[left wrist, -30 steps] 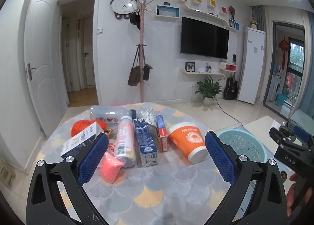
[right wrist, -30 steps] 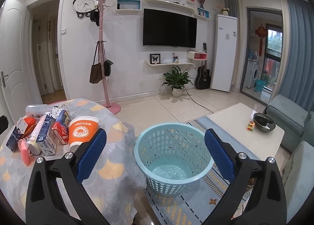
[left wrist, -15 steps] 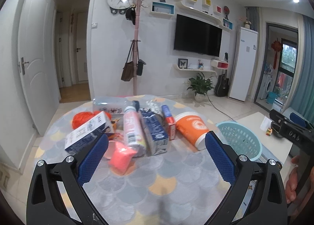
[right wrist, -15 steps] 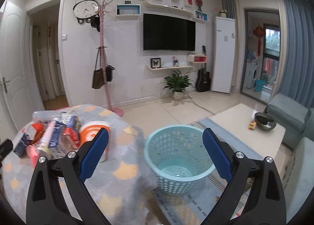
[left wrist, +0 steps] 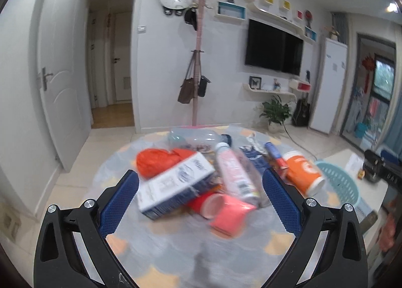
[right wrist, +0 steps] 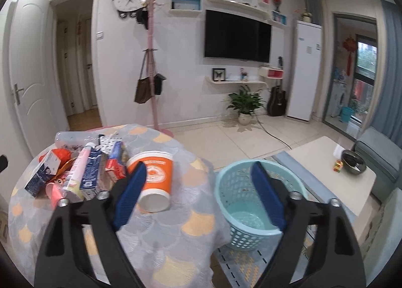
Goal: Collect trash
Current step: 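Grasp the white milk carton with left tool while right tool grasps orange paper cup, then carry both items over the blue basket and open both tools to drop them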
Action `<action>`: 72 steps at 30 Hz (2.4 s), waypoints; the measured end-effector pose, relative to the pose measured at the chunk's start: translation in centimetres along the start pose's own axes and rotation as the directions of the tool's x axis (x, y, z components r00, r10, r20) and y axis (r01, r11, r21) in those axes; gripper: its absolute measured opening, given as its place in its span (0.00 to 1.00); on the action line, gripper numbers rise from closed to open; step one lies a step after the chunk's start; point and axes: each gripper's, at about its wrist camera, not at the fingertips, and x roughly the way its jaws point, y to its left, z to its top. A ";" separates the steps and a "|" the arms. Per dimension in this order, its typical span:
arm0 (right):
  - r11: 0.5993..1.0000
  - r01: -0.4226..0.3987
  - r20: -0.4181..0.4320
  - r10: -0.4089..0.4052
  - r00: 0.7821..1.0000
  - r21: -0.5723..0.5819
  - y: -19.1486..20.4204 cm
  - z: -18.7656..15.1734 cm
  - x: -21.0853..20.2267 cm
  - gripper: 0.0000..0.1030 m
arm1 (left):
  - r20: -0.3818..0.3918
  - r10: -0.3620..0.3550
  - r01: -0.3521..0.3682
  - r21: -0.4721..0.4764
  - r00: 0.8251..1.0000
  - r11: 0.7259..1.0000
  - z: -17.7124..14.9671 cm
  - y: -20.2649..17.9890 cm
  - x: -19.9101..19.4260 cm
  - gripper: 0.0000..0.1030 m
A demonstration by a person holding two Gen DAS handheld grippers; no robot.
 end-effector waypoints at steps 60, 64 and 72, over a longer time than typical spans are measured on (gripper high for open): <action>0.976 -0.201 -0.223 0.216 0.951 0.086 0.2 -0.7 11.5 0.62 | -0.312 -0.303 0.292 -0.082 0.901 0.953 1.9 -2.8 8.4 0.54; 0.979 -0.164 -0.172 0.184 0.968 0.123 -3.0 0.4 10.1 0.62 | -0.273 -0.353 0.355 -0.044 0.895 0.934 4.0 -7.6 7.9 0.54; 0.979 -0.050 -0.141 0.079 0.987 0.196 -10.7 0.8 9.1 0.62 | -0.295 -0.439 0.468 0.030 0.849 0.883 5.5 -19.3 10.2 0.54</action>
